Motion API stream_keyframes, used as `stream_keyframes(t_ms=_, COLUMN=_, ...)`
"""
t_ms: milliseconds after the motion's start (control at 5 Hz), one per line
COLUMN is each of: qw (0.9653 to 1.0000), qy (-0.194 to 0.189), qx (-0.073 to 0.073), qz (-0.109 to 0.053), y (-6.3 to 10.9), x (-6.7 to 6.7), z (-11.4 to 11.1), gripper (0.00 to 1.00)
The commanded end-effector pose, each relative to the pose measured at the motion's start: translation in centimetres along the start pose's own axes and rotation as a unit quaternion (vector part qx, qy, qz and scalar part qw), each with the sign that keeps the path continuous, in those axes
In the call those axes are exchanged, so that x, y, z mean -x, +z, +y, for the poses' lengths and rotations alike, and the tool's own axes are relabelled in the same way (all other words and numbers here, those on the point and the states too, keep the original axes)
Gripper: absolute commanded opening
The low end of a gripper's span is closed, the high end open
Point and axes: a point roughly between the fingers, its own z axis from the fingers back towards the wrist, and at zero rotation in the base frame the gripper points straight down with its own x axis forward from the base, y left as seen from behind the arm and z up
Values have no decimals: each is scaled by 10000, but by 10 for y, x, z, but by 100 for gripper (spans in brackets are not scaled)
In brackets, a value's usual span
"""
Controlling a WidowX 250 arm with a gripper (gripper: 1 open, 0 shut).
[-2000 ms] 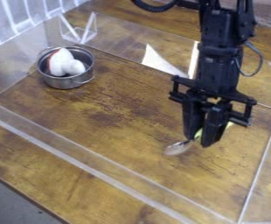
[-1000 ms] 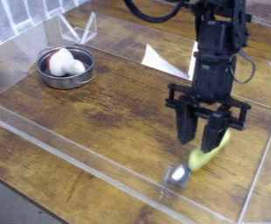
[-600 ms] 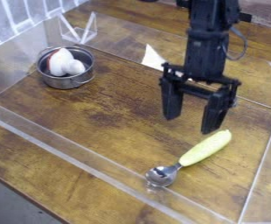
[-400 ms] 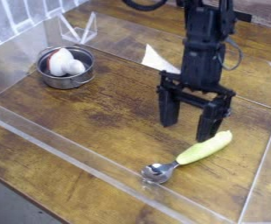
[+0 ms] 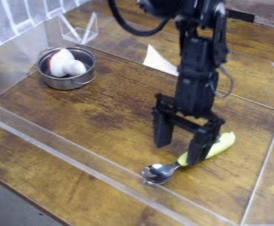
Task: Move the green spoon to the right
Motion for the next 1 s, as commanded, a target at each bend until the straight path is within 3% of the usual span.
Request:
stream_keyframes(t_ms=0, qw=9996, qy=-30, qx=-32, qz=-266, y=17, x=2, z=2, gripper=100)
stream_keyframes(t_ms=200, qw=9997, qy=5, qx=-27, qz=-258, y=14, x=3, z=1, gripper=100)
stream_keyframes(t_ms=400, qw=9996, qy=45, qx=-29, qz=-265, y=13, x=2, z=0, gripper=0)
stream_keyframes(t_ms=800, qw=9995, qy=-50, qx=-101, qz=-311, y=21, x=3, z=0, gripper=0)
